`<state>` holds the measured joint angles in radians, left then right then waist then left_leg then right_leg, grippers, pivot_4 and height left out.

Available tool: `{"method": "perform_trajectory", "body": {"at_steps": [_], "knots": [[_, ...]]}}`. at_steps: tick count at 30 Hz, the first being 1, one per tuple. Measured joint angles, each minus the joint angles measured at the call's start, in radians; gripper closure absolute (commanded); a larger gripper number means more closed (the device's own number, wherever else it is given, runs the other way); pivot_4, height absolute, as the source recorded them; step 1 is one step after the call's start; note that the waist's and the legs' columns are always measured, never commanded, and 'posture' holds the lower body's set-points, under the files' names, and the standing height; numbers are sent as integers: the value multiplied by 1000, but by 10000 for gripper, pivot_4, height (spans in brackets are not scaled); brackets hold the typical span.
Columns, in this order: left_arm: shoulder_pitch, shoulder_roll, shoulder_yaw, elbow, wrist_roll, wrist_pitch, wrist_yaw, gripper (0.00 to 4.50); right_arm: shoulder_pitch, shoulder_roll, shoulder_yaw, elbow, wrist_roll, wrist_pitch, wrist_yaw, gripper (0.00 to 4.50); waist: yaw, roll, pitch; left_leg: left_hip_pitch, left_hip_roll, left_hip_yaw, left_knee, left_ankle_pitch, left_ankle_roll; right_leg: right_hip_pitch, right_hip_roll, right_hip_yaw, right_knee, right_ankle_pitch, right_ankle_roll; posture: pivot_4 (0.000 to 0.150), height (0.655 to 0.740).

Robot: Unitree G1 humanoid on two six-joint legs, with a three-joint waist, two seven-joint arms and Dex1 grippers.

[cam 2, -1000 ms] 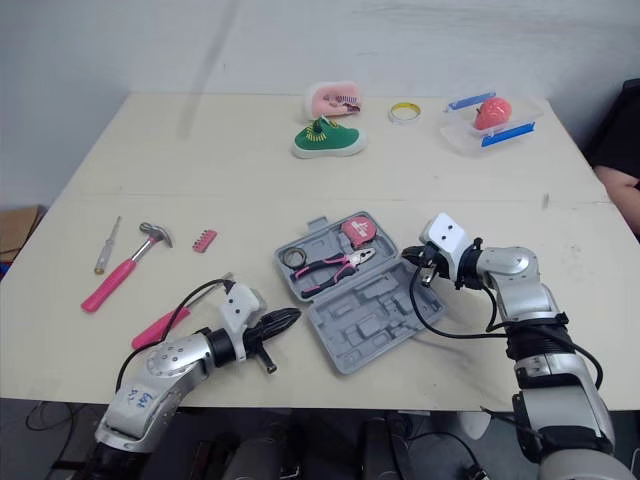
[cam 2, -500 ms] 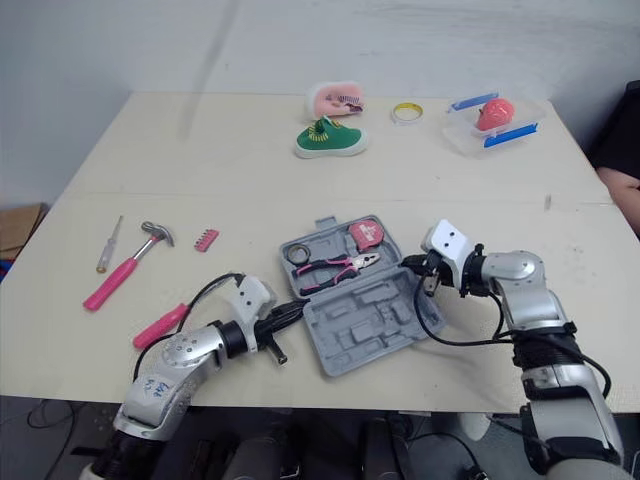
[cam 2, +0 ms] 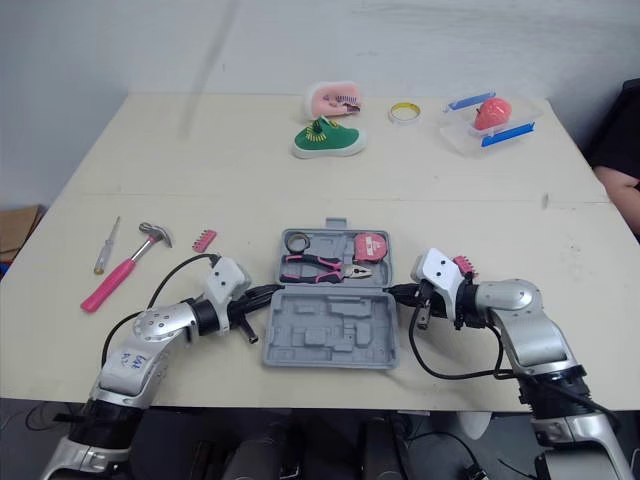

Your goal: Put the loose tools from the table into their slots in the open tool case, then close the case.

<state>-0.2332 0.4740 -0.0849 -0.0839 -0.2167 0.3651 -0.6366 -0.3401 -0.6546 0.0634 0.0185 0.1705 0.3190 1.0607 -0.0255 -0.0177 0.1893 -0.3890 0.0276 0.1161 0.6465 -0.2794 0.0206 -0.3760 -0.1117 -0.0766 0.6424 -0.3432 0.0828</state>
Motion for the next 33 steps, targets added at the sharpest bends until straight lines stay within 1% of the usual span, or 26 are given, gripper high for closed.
{"method": "perform_trajectory", "body": {"at_steps": [10, 13, 14, 15, 16, 18, 20, 21, 23, 24, 25, 26, 27, 28, 29, 30, 31, 32, 33], "knots": [[11, 3, 10, -2, 1, -10, -14, 44548, 1, 1, 5, 4, -2, -20, -28, 45000, -2, 0, 0, 0, 0, 0, 0, 0, 0, 0, 0, 0, 0, 0, 0, 1500, 7400], [58, 38, 42, -30, -21, -21, -44, 44548, 4, -21, -2, 9, 9, -40, -17, 45000, -3, 0, 0, 0, 0, 0, -1, -1, 0, 0, 0, 0, -1, 0, 0, 1500, 7400], [83, 66, 64, -42, -31, -26, -61, 44548, 11, -41, -20, 9, 19, -52, -8, 45000, -2, 0, 0, 0, 0, 0, -1, -1, 0, -1, 0, 0, -1, 0, 0, 1500, 7400], [126, 115, 106, -61, -46, -33, -89, 44548, 39, -80, -68, 7, 42, -72, 11, 45000, -1, 0, 0, -1, 0, 0, -2, -1, 1, -1, 0, 0, -3, 0, 0, 1500, 7400], [143, 136, 125, -62, -52, -36, -100, 44548, 53, -98, -89, 7, 48, -82, 20, 45000, -1, 0, 0, 0, 0, 0, -2, -1, 1, 0, 0, 0, -4, 0, 0, 1500, 7400], [208, 200, 217, -76, -100, -50, -164, 44548, 134, -149, -190, -12, 102, -127, 69, 45000, 2, 0, 0, -1, 1, -1, -2, -2, 2, 0, 0, -1, -6, 0, 0, 1500, 7400], [235, 226, 334, -80, -176, -60, -213, 44548, 213, -169, -294, -26, 157, -155, 97, 45000, 7, 0, 0, -1, 1, -1, -2, -5, 4, 1, 0, -1, -7, 0, 0, 1500, 7400], [239, 240, 401, -78, -222, -58, -230, 42179, 254, -171, -359, -37, 197, -129, 93, 41835, 11, 0, 0, -1, 1, -1, -2, -6, 3, 1, 0, -1, -7, 0, 0, 1500, 7400], [243, 288, 534, -42, -266, -61, -243, 35884, 334, -190, -480, -34, 224, -131, 82, 34549, 14, 0, 1, -1, 0, -2, -2, -8, 0, 1, -1, -1, -7, 0, 0, 1500, 7400], [246, 310, 587, -12, -272, -63, -243, 31753, 371, -208, -523, -27, 225, -149, 85, 30151, 17, 1, 1, -1, 0, -2, -3, -9, 0, 1, -1, -1, -7, 0, 0, 1500, 7400], [248, 329, 643, 30, -274, -69, -241, 26721, 417, -227, -571, -16, 222, -183, 93, 24573, 18, 2, 1, 0, 0, -1, -3, -9, 0, 1, -1, -1, -8, 0, 0, 1500, 7400], [252, 335, 675, 61, -275, -77, -241, 23194, 442, -233, -598, -7, 216, -201, 98, 20651, 17, 2, 1, 0, 0, -1, -4, -9, 0, 1, -1, 0, -8, 0, 0, 1500, 7400], [260, 342, 691, 92, -273, -92, -248, 18749, 460, -234, -621, 1, 212, -221, 96, 15694, 15, 2, 1, 0, 1, 0, -4, -9, 0, 1, -1, 0, -8, 0, 0, 1500, 7400], [273, 350, 698, 126, -267, -109, -258, 13974, 474, -235, -639, 17, 210, -244, 91, 10266, 12, 2, 1, 0, 1, 0, -4, -9, 0, 1, -1, 0, -8, 0, 0, 1500, 7400], [283, 359, 701, 152, -260, -121, -266, 10709, 488, -234, -655, 32, 205, -261, 86, 6151, 11, 2, 1, 0, 1, 0, -4, -9, 0, 0, -1, 0, -8, 0, 0, 1500, 7400], [287, 372, 707, 192, -250, -139, -274, 6104, 509, -235, -680, 56, 203, -293, 86, 1496, 12, 2, 1, 0, 0, 0, -5, -9, 0, 0, -1, 1, -8, 0, 0, 1500, 7400], [294, 399, 730, 258, -241, -165, -277, 2594, 541, -235, -726, 104, 204, -342, 94, 0, 13, 1, 1, 0, 0, 0, -8, -9, 0, -1, -1, 0, -10, 0, -1, 1500, 7400], [298, 432, 766, 353, -229, -199, -272, 704, 571, -234, -774, 176, 207, -415, 123, 0, 14, 0, 1, 1, 0, 0, -13, -9, -1, -1, -1, 0, -13, 0, -1, 1500, 7400], [305, 464, 815, 455, -216, -226, -259, 704, 594, -234, -818, 245, 208, -478, 137, 0, 13, 0, 1, 1, 0, 1, -16, -8, -1, -1, 0, -1, -16, -1, -1, 1500, 7400]]}}
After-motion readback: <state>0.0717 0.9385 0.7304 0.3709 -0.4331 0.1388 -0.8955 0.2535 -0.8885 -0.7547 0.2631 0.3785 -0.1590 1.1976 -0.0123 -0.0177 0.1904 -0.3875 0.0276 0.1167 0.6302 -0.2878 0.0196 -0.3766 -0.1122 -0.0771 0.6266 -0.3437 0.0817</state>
